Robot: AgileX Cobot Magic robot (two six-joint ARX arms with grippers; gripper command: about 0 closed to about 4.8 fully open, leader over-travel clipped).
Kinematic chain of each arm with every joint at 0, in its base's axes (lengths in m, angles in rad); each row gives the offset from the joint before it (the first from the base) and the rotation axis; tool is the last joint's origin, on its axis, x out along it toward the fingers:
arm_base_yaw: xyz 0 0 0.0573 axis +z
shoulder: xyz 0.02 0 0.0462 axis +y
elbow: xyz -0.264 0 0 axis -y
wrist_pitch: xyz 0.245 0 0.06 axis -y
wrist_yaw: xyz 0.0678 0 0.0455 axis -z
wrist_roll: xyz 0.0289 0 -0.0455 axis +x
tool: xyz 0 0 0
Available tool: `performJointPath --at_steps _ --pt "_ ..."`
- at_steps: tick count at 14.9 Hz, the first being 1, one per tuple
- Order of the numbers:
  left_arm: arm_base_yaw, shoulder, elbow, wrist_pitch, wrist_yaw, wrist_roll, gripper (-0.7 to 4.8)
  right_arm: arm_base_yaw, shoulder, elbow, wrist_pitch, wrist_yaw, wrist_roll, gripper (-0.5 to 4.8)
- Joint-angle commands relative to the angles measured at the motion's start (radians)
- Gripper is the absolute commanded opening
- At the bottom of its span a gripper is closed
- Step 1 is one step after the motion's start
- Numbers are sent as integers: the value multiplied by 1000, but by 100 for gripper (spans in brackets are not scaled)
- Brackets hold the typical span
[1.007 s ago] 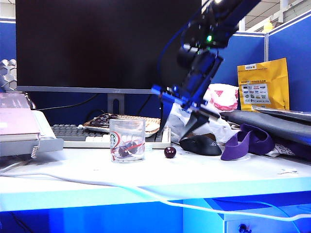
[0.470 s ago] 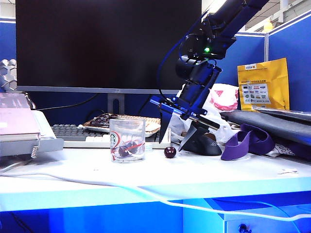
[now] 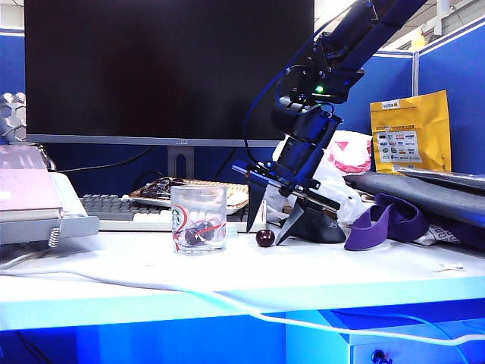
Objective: Pick up the cherry on the right side of the glass and put it inside the glass.
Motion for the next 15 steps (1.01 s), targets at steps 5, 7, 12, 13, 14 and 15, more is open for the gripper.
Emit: performJointPath --at_steps 5,7,12,13,14,15 --pt "1 -3 0 -12 3 4 -5 2 0 4 -6 5 5 154" --pt "1 -3 0 -12 3 4 -5 2 -1 4 1 3 5 115" --pt "1 -3 0 -12 3 4 -5 0 -3 58 -18 2 5 116" --pt "1 -3 0 -12 3 4 -5 0 -3 93 -31 2 5 115" --pt "1 -3 0 -12 3 4 -5 -3 -3 141 -57 1 4 116" --pt "1 -3 0 -12 3 4 -5 -4 -3 174 -77 1 4 115"
